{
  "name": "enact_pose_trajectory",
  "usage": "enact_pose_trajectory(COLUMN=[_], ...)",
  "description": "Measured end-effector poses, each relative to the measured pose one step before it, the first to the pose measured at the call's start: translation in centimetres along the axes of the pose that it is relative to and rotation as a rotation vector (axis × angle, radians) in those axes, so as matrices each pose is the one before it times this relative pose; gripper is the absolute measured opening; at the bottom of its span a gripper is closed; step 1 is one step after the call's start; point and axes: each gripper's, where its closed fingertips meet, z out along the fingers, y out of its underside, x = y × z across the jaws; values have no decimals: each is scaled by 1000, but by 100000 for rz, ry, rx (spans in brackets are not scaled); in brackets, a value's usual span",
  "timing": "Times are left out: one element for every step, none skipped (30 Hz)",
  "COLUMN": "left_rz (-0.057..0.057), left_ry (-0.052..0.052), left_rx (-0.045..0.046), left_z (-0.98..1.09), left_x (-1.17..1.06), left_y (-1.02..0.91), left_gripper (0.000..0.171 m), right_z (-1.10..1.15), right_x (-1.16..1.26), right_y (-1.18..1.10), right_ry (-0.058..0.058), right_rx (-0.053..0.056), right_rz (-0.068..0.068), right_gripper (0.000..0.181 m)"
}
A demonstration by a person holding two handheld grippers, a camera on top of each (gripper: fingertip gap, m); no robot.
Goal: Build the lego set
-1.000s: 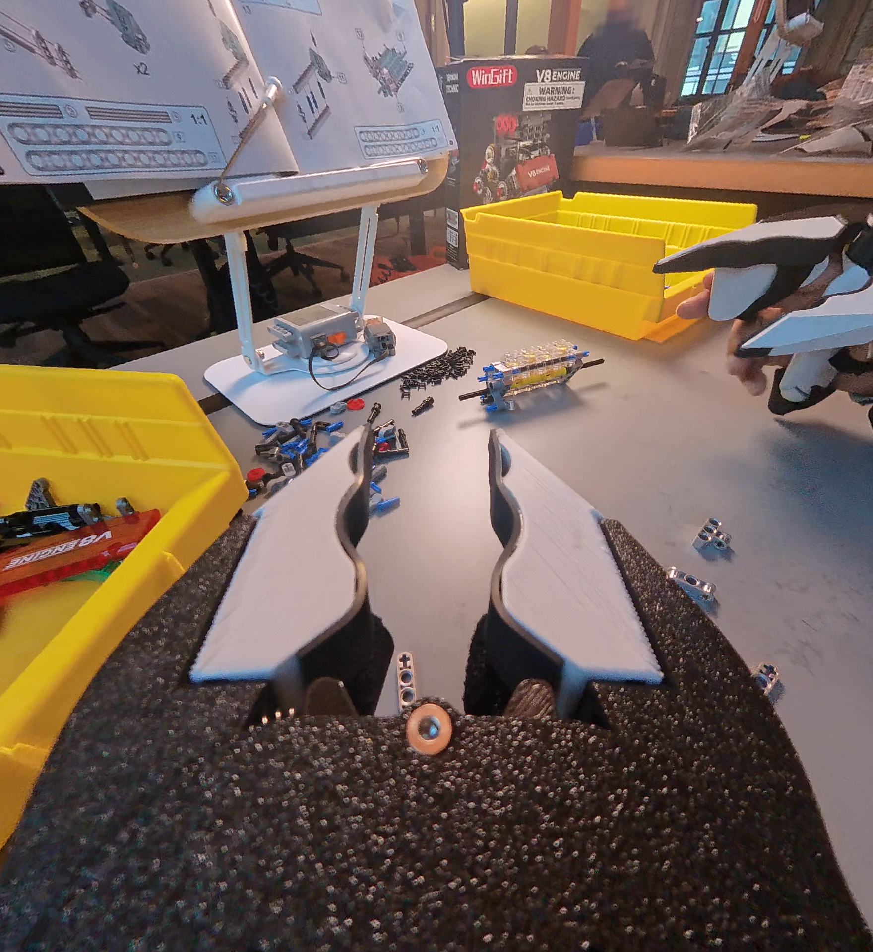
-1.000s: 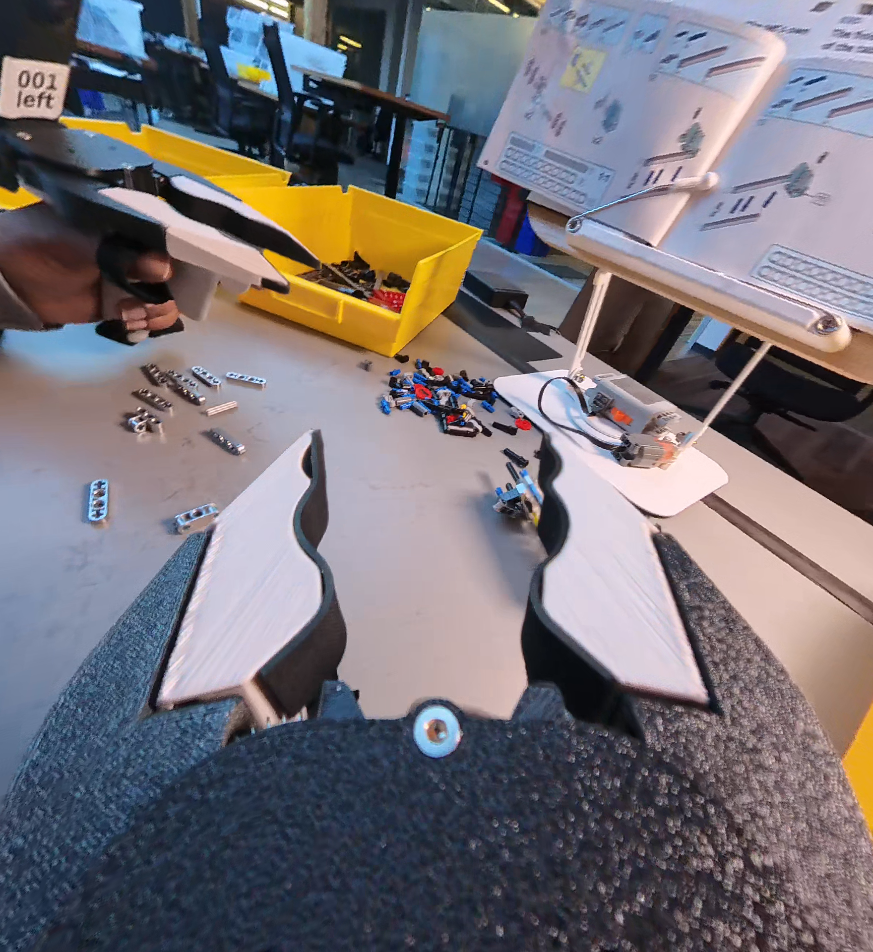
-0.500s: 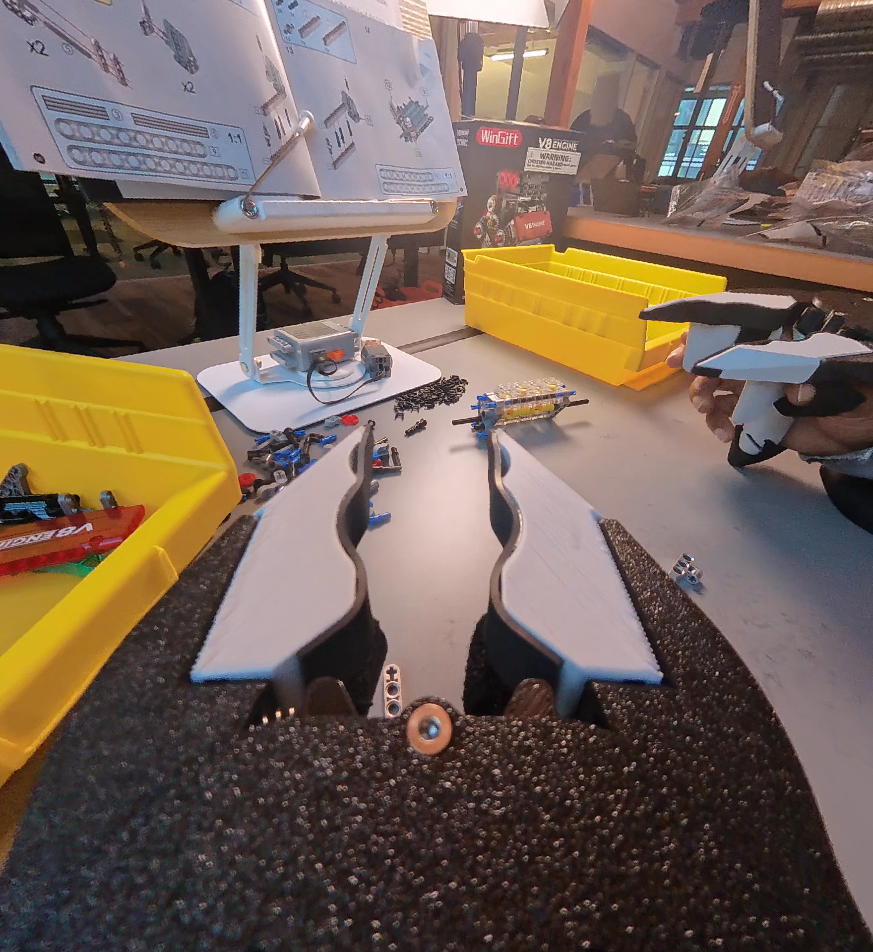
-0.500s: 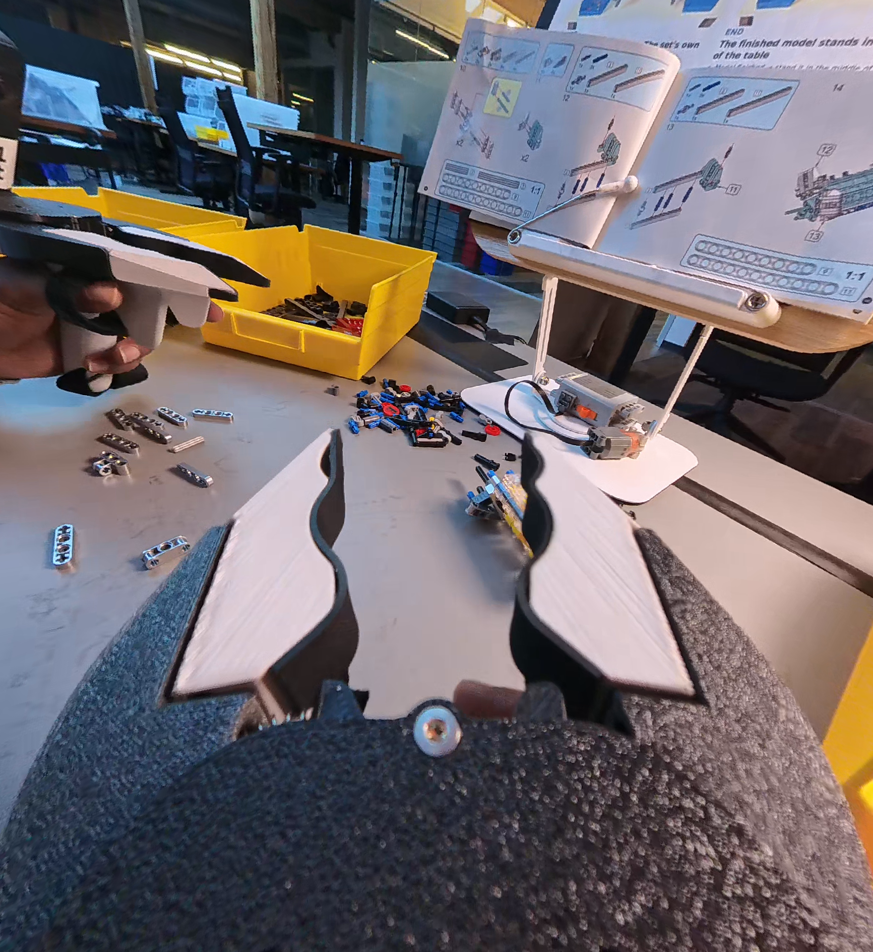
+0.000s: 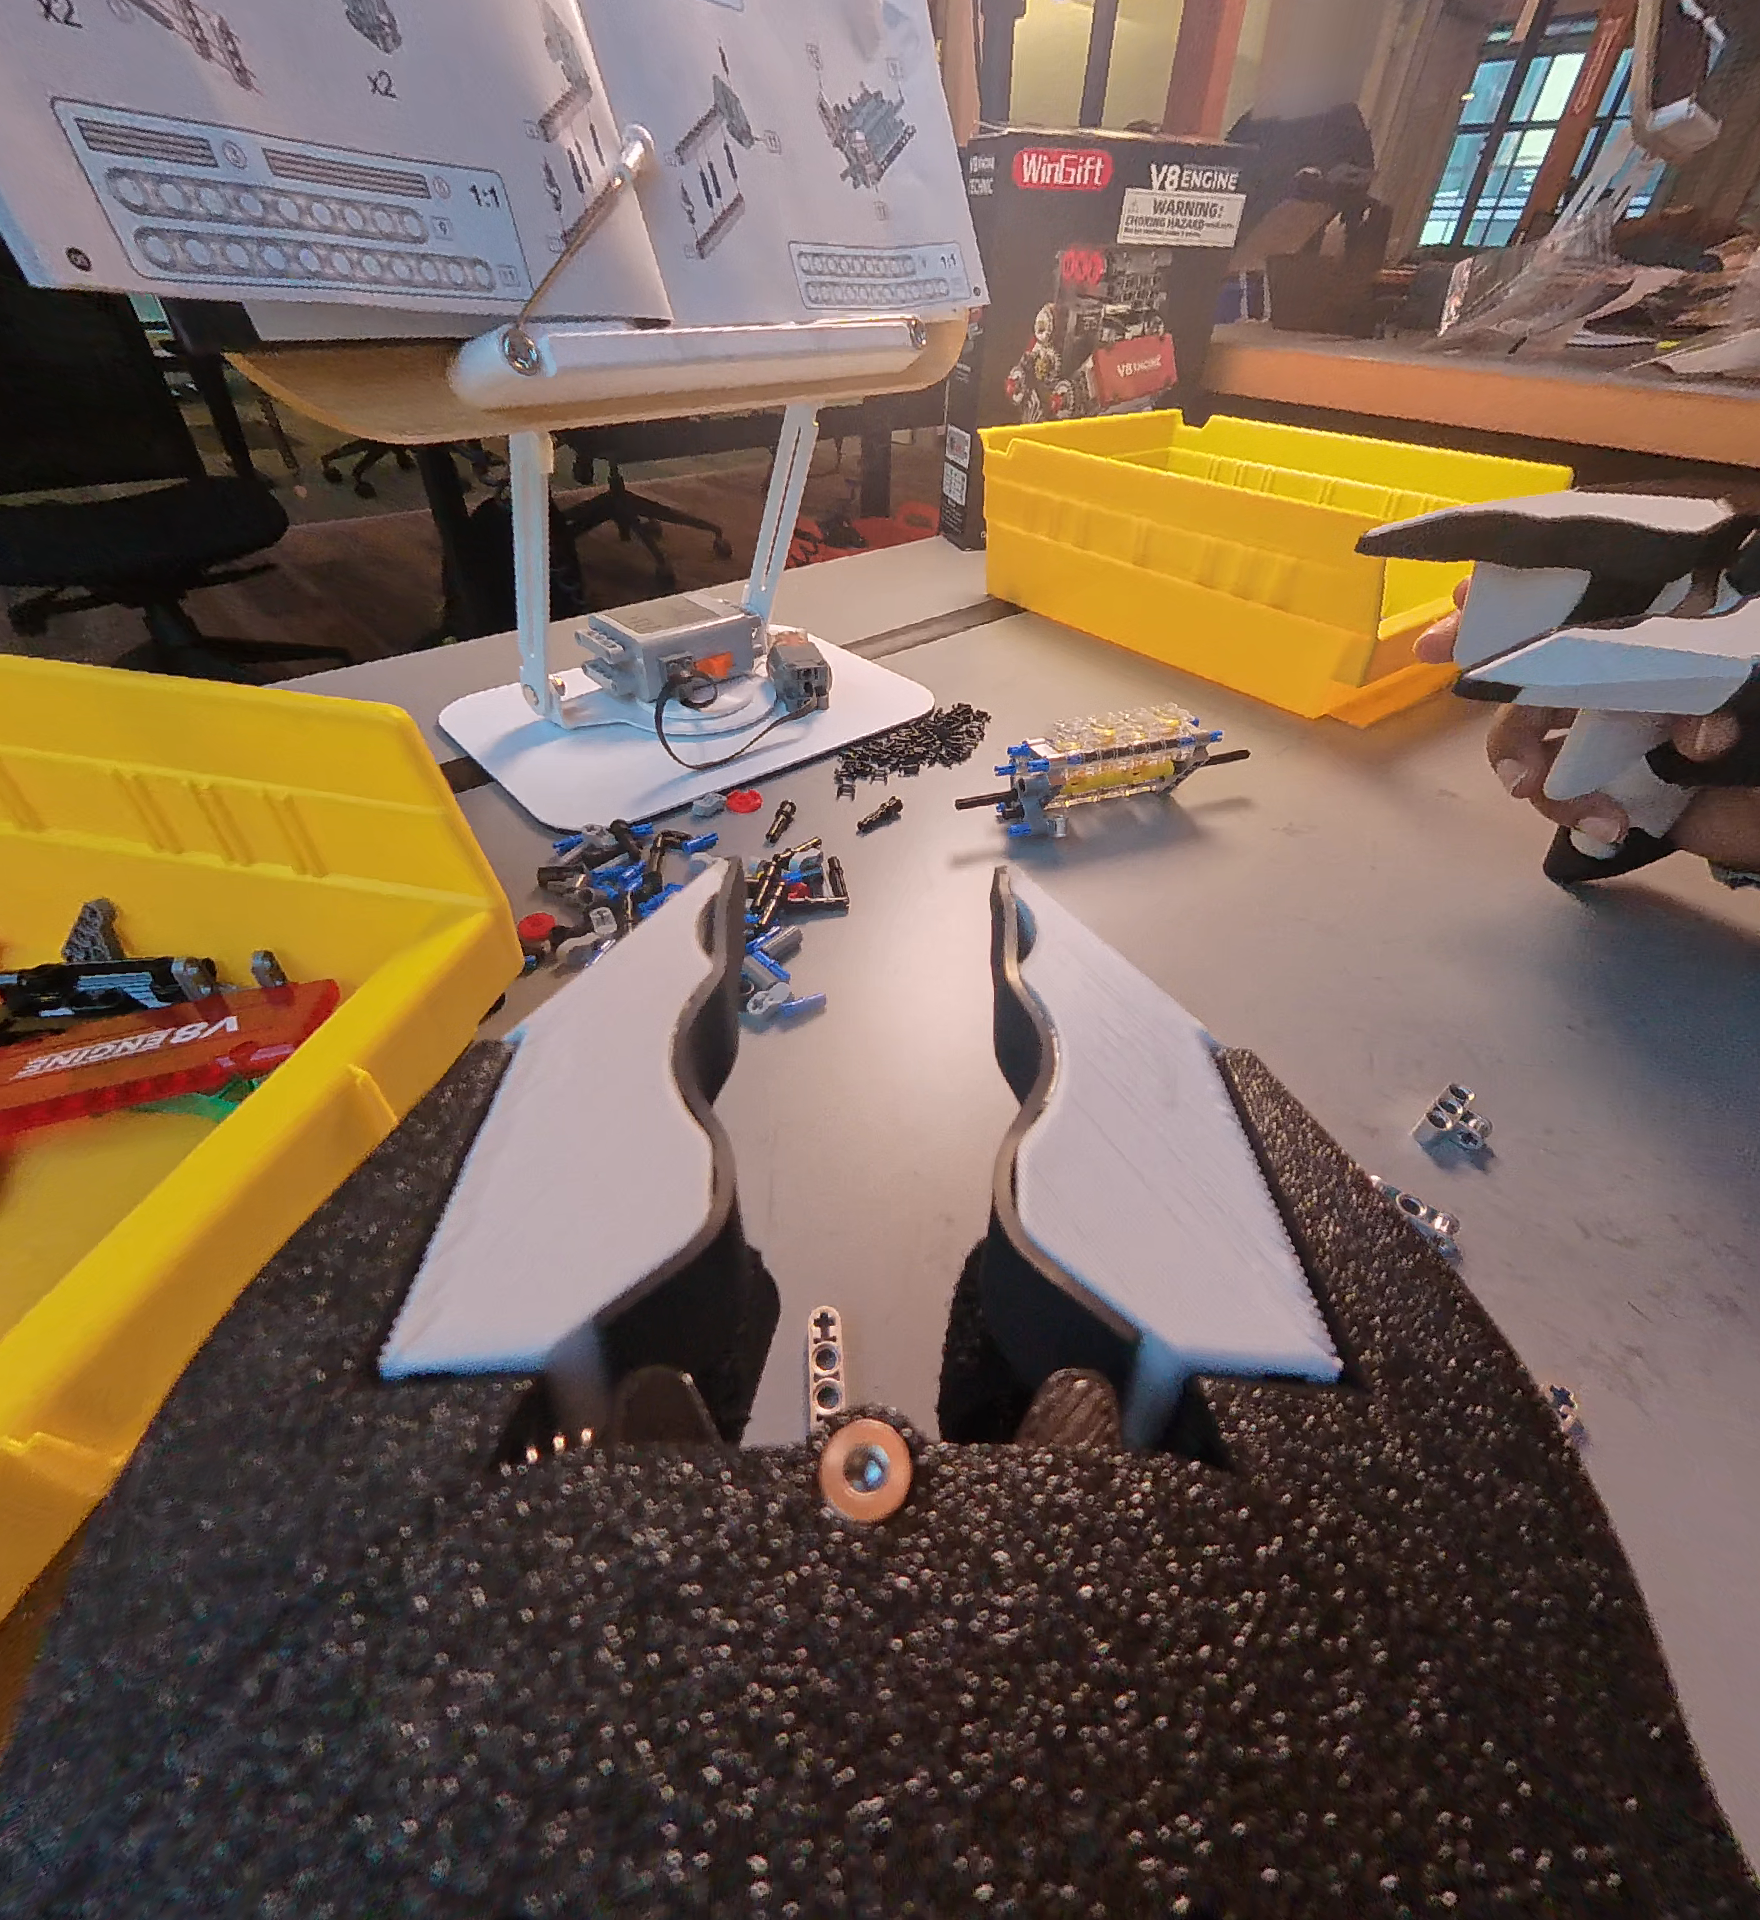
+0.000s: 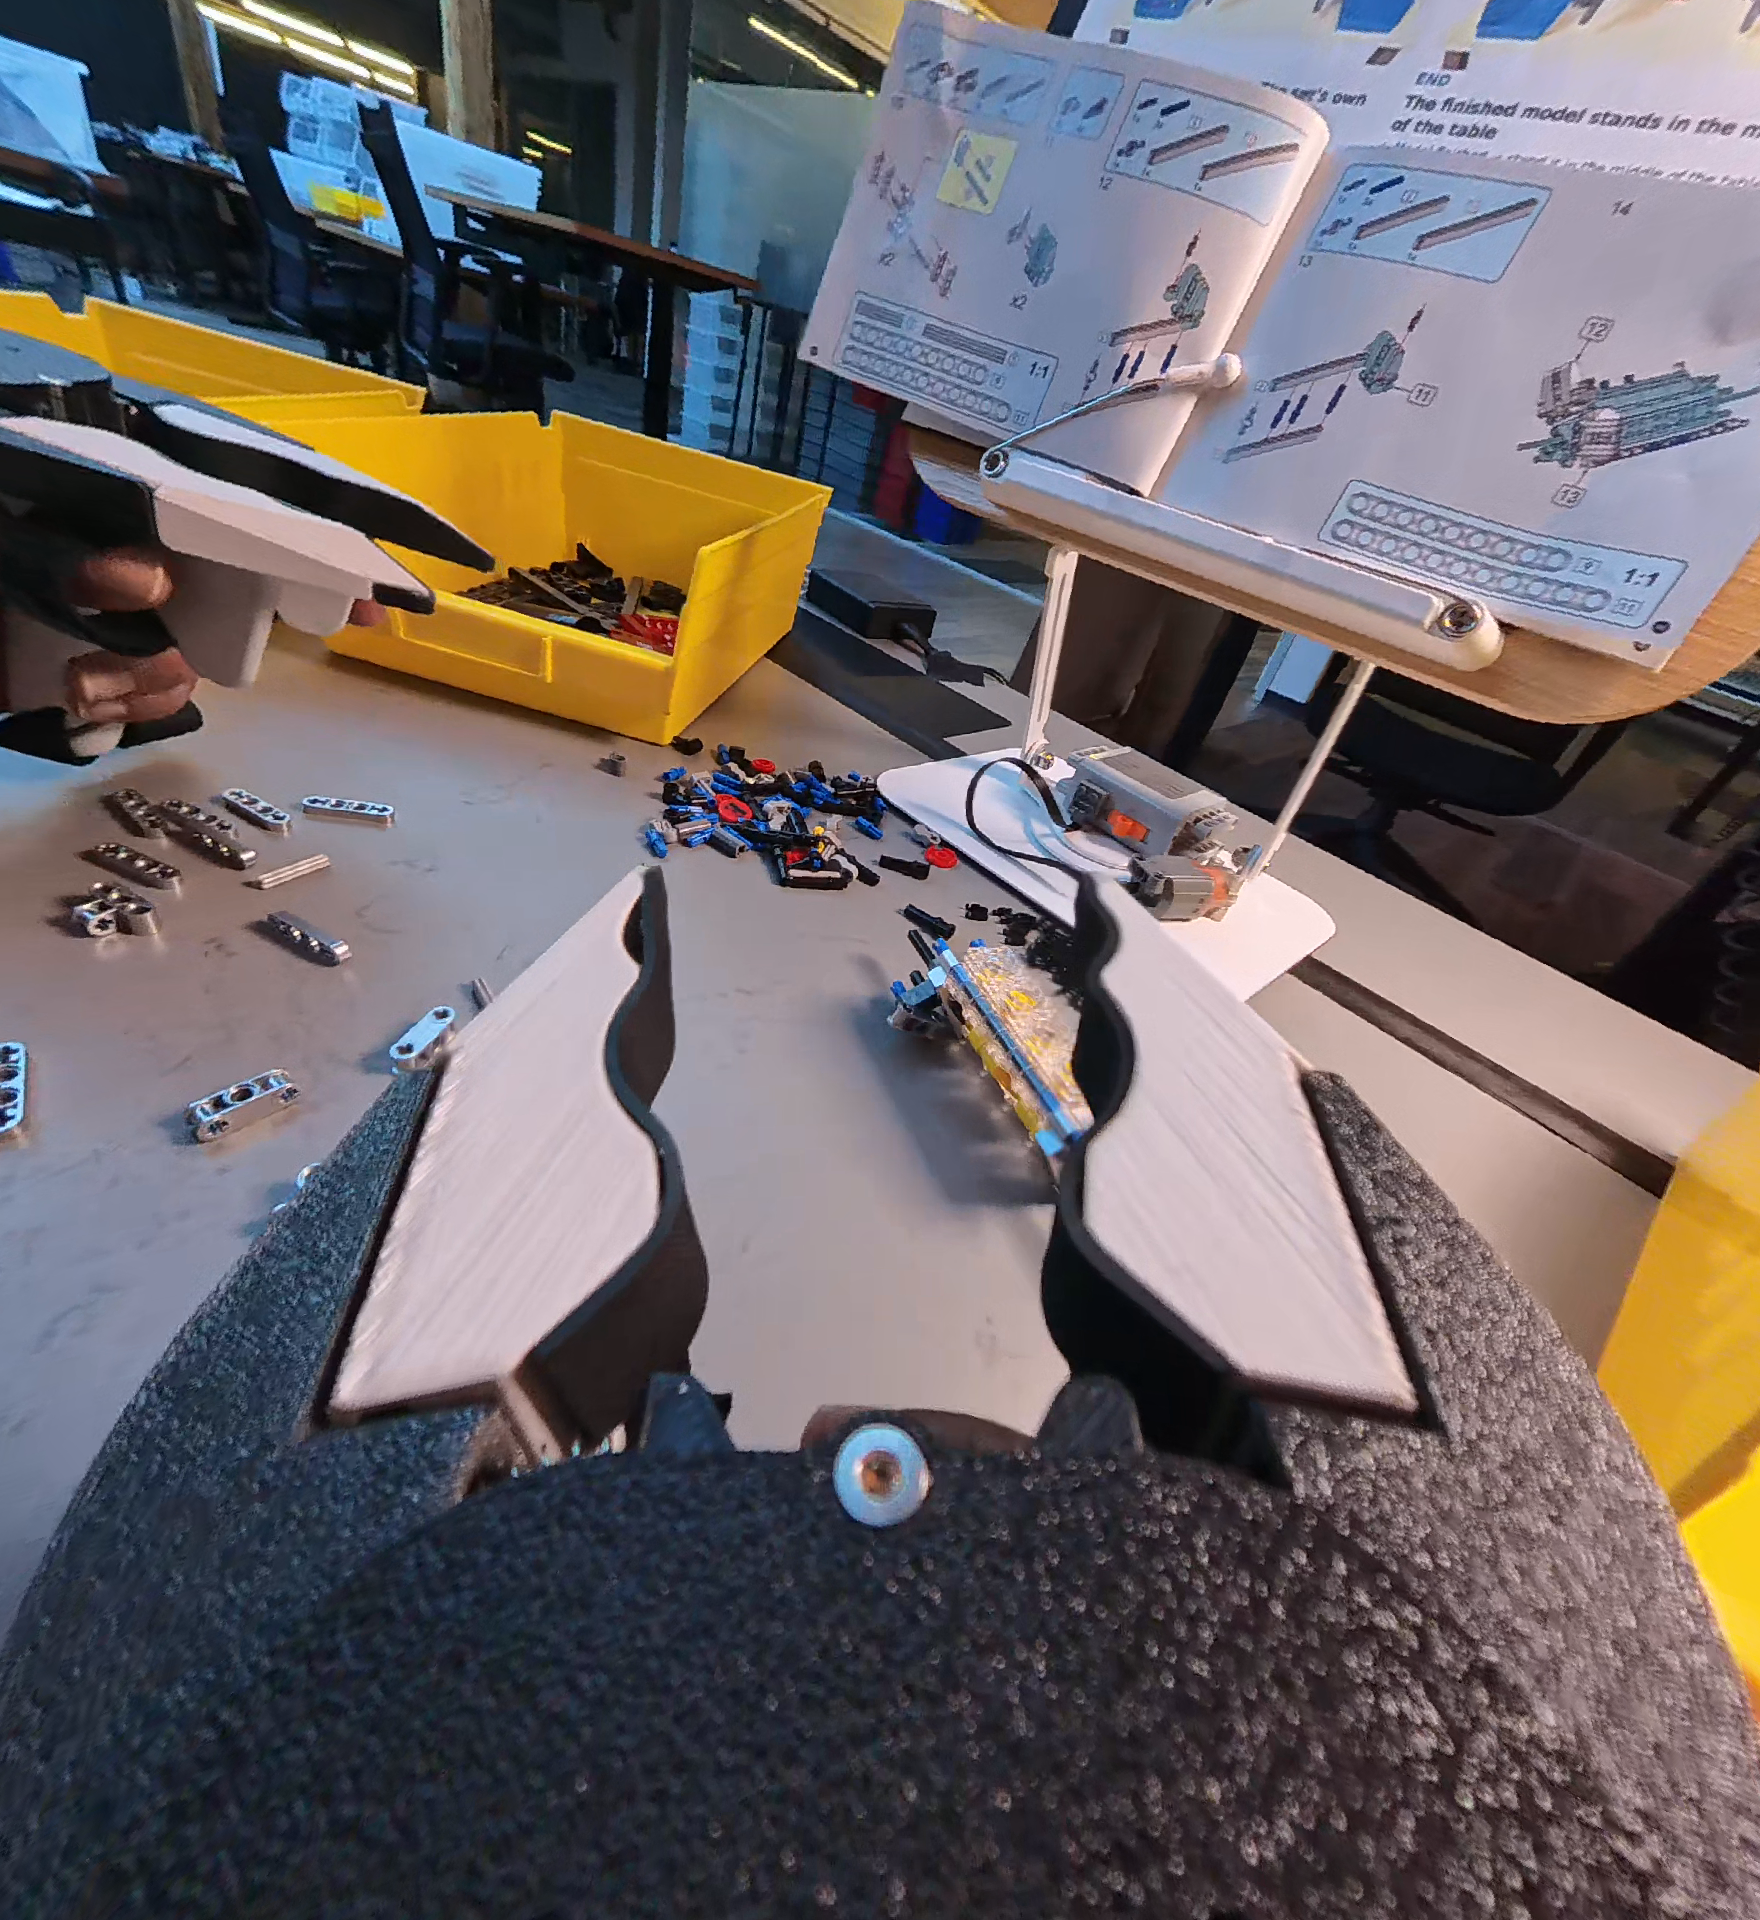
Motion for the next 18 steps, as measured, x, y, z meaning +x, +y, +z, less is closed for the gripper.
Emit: enact_pose_trajectory(left_rz=[-355, 131, 280, 151, -115, -414, -415, -90, 276, 561, 685, 526, 176, -84, -134, 136, 420, 530], left_ry=[-244, -394, -517, -446, -146, 36, 108, 197, 48, -274, -377, -406, -478, -523, -605, -652, -703, -770], left_rx=[408, 460, 129, -109, -117, -115, 48, 181, -19, -266, -383, -479, -512, -381, -227, -34, 126, 177], left_z=[-63, -55, -31, -7, 14, 10, 15, 7, 4, 15, 5, 4, -10, -23, -22, -33, -37, -43], left_x=[-65, -79, -101, -105, -50, -13, 20, 57, 48, 6, 4, -32, -46, -69, -106, -114, -126, -141], left_y=[-127, -124, -54, 14, 33, 23, -19, -44, -16, 15, 52, 53, 38, 12, -18, -31, -41, -47], left_gripper=[46, 46, 46, 46, 46, 46, 46, 46, 46, 46, 46, 47, 48, 49, 51, 53, 54, 55], right_z=[-22, -14, -7, 9, 21, 37, 53, 70, 70, 61, 76, 64, 75, 74, 65, 43, 18, -11], right_x=[307, 292, 234, 174, 147, 117, 22, -2, -23, -73, -86, -101, -101, -119, -84, -39, -17, 25], right_y=[-62, -59, -48, -16, -15, -2, 29, 57, 37, 36, 57, 52, 63, 62, 58, 24, 6, -2], right_ry=[835, 762, 532, 327, 398, 398, 13, -10, 178, -5, 12, 87, 8, -100, -43, 106, 3, 124], right_rx=[645, 640, 478, 302, 198, 106, -124, -306, -191, -242, -364, -325, -403, -464, -379, -136, -32, 50], right_rz=[1325, 1182, 1017, 820, 499, 163, -58, -245, -622, -838, -943, -1122, -1076, -876, -719, -519, -196, 119], right_gripper=[76, 75, 75, 75, 74, 74, 74, 74, 74, 73, 73, 73, 73, 73, 73, 74, 74, 74])
